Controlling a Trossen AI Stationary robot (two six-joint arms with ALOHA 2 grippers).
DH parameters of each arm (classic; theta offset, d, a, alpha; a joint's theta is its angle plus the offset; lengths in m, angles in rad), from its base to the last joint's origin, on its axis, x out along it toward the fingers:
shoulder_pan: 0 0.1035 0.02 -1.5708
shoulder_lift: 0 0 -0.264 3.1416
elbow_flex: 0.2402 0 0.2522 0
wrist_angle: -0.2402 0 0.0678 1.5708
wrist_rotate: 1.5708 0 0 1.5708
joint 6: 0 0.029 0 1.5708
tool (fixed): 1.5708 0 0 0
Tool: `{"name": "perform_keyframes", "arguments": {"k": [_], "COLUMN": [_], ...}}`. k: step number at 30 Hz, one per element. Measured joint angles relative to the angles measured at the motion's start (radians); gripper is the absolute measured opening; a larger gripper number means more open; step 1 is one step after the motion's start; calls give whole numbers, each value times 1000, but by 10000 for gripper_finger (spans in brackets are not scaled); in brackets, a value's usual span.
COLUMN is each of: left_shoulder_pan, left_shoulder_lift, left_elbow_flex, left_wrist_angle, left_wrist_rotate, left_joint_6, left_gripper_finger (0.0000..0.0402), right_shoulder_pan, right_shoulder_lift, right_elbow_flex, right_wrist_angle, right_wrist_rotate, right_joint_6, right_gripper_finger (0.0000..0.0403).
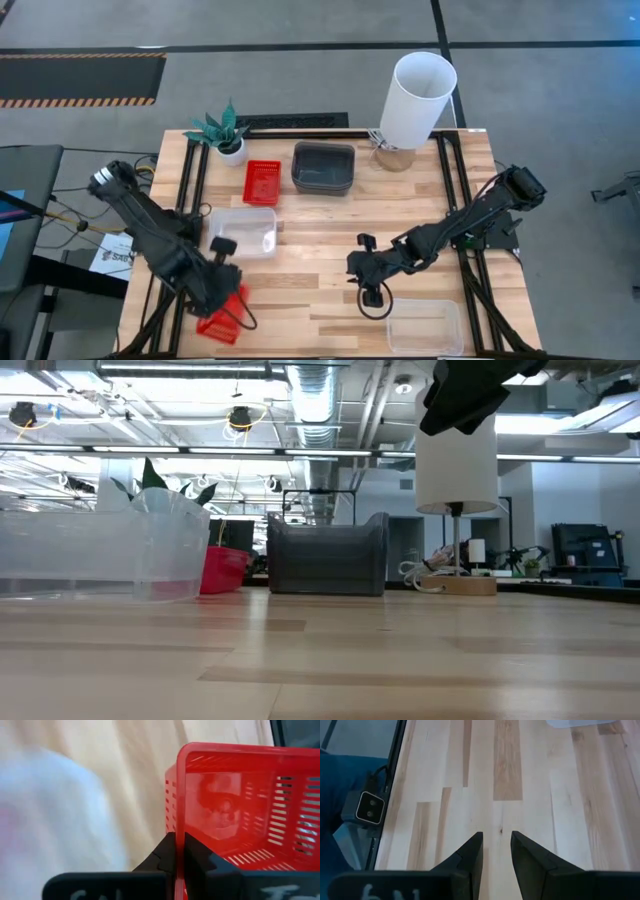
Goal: Stack baskets by color
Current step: Stack the bottom red bin on the top red bin
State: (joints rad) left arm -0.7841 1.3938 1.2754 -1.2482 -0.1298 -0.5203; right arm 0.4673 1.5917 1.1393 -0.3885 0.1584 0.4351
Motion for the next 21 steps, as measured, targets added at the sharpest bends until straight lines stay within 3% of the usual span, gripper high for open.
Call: {"name": "perform_keyframes", "arguments": {"k": [4,8,15,21], "left_shoulder_pan": [100,307,795,1200], "left_shoulder_lift": [-2,-2,-2,37], "left_elbow_flex": [190,340,548,550], "left_wrist_angle": [-86,-91,-93,-105], "left_wrist_rotate": [-174,-208,-75,104], "left_joint_6": [194,473,942,1171], "left_gripper_finger": [0,0,0,0], "right_shoulder_pan": [5,-1,-24,-47], "right_shoulder_lift": [0,0,0,0], "right_elbow_flex": [0,0,0,0], "right_wrist_angle": [2,2,8,7], "right_wrist_rotate": [0,0,0,1], "right_joint_6": [0,-2,-25,-79], "right_gripper_finger": [120,120,120,120]}}
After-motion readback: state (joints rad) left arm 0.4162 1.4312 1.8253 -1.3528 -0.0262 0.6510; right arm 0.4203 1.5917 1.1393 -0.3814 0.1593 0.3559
